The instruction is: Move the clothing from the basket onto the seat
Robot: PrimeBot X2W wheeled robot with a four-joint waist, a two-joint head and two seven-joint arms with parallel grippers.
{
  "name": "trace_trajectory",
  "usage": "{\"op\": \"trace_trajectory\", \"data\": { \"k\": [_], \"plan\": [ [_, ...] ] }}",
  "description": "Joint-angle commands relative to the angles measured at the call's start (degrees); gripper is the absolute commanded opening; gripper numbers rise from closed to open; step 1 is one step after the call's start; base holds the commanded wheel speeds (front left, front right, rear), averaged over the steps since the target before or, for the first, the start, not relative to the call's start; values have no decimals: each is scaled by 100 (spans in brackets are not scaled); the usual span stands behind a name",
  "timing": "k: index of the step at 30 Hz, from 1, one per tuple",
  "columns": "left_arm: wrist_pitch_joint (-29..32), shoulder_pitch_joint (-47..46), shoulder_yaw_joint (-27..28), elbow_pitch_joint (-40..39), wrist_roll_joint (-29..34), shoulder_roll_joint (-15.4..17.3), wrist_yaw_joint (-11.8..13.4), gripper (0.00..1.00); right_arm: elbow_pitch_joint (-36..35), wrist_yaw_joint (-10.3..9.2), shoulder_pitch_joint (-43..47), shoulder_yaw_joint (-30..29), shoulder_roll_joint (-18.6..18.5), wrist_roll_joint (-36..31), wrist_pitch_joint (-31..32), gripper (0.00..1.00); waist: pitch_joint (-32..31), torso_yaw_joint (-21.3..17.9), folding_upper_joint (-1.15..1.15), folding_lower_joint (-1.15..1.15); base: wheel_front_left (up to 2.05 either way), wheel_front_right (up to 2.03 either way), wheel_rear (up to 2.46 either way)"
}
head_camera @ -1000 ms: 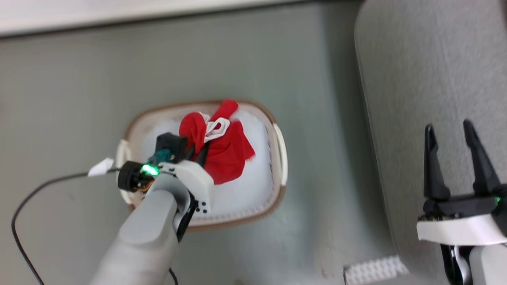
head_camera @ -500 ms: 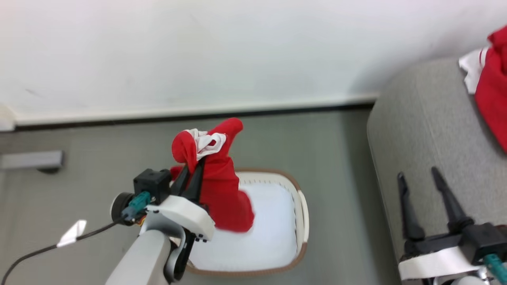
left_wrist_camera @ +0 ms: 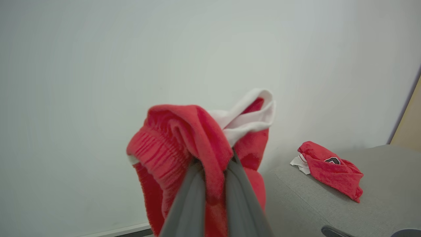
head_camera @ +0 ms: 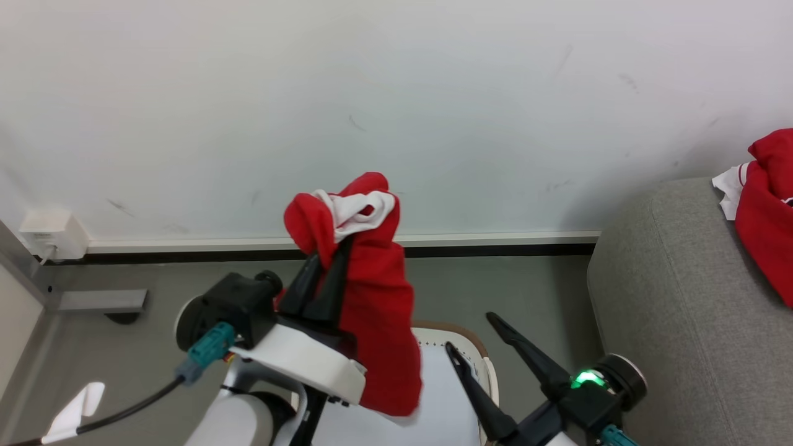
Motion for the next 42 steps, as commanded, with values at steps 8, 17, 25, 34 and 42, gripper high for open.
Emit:
{"op": "trace_trajectory", "data": {
  "k": [8, 17, 25, 34, 42],
  "plan": [
    [362, 236, -453, -594, 132, -97, 13, 0, 317, -13, -646, 511, -14, 183, 3, 100, 27, 21, 0, 2, 0, 0, 0],
    [460, 319, -895, -719, -22, -207, -208, 0, 625, -13, -846, 888, 99, 1083, 3, 0, 110, 153, 0, 2, 0, 0, 0],
    [394, 307, -713, -581, -13, -133, -53, 0, 329, -13, -777, 640, -118, 1444, 2, 0, 172, 63, 0, 2, 0, 0, 0],
    [267, 247, -595, -289, 66, -37, 29, 100, -240, -13, -579, -44, -359, 1547, 2, 0, 347, -283, 0, 2, 0, 0, 0],
    [-56, 302, -841, 107, 236, 70, -211, 100, -622, -13, -340, -843, -538, 1486, 1, 0, 484, -925, 0, 2, 0, 0, 0]
  ]
}}
